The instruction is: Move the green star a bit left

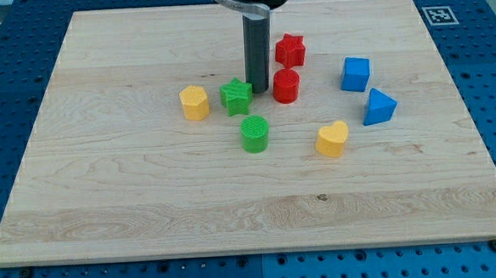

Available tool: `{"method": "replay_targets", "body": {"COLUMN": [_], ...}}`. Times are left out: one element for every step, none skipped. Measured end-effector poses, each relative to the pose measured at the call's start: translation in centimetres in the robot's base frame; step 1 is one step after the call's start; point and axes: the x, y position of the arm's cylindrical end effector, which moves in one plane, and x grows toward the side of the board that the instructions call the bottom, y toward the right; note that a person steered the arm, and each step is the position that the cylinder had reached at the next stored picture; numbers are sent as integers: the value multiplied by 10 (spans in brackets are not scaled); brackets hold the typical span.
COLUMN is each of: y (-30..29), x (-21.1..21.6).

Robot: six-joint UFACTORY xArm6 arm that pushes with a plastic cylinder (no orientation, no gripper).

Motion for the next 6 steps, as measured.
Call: {"method": "replay_targets", "body": {"y": [6,27,27,3,-22,-33], "x": [16,7,-9,-9,-9,-9]}}
